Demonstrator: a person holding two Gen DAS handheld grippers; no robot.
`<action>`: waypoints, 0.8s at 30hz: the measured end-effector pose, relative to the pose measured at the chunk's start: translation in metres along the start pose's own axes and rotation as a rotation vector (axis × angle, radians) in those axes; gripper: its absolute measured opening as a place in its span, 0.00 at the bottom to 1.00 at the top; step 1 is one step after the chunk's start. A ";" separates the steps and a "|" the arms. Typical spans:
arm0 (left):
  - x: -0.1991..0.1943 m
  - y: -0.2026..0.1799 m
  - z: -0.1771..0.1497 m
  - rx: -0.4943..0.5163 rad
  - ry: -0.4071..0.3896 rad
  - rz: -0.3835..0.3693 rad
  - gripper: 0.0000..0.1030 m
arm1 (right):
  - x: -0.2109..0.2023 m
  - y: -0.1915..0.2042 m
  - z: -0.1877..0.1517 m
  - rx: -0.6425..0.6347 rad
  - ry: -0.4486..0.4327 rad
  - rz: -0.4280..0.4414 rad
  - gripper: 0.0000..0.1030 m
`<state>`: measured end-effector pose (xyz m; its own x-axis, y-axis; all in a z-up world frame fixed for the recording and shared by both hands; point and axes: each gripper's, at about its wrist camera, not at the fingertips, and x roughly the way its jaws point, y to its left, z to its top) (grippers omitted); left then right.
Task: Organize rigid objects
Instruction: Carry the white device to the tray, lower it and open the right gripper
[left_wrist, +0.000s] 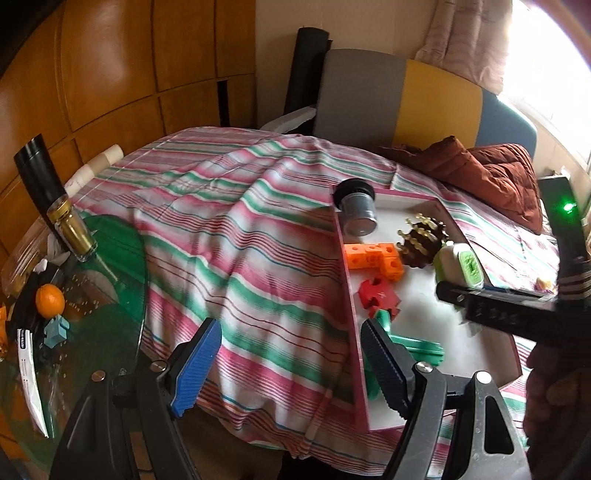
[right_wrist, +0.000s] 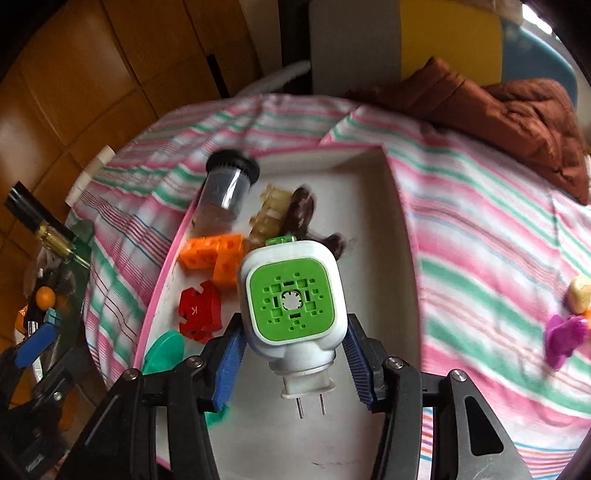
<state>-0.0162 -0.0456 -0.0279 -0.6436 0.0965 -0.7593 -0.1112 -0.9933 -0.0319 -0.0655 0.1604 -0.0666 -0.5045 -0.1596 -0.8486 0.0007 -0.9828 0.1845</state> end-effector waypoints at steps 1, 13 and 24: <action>0.001 0.002 0.000 -0.003 0.002 0.005 0.77 | 0.006 0.003 -0.001 -0.001 0.013 0.011 0.51; -0.003 0.003 0.002 0.007 -0.019 0.040 0.77 | -0.001 0.015 -0.018 -0.016 0.014 0.119 0.55; -0.018 -0.013 0.006 0.054 -0.055 0.031 0.77 | -0.061 -0.018 -0.025 -0.015 -0.123 0.052 0.61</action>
<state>-0.0075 -0.0342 -0.0097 -0.6879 0.0703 -0.7224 -0.1300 -0.9911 0.0274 -0.0136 0.1851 -0.0307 -0.6052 -0.1991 -0.7708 0.0423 -0.9749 0.2186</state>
